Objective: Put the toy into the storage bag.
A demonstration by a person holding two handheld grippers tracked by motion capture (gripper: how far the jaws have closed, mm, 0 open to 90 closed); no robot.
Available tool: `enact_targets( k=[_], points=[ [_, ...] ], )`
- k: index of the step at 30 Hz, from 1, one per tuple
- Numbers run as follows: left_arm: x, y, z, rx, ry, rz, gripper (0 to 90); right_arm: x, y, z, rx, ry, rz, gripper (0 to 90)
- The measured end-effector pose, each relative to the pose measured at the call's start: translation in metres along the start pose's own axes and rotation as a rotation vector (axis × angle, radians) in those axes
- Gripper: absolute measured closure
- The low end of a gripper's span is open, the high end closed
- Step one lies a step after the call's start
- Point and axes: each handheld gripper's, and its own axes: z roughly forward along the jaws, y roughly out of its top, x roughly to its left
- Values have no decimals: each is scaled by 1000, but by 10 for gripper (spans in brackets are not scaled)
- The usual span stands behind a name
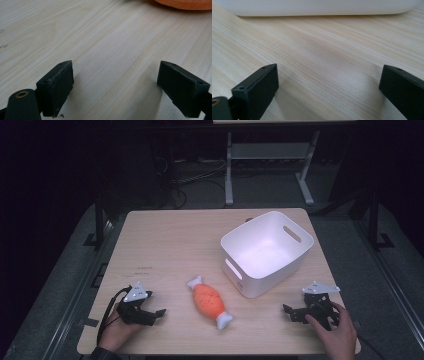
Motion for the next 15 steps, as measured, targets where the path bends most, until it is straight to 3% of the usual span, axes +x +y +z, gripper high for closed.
enact_targets(
  k=[7, 15],
  points=[
    [1, 1, -1, 0, 7, -9, 153, 0, 0, 0, 0, 0, 0, 19],
    [2, 9, -6, -6, -18, -35, 383, 0, 0, 0, 0, 0, 0, 19]
  ],
)
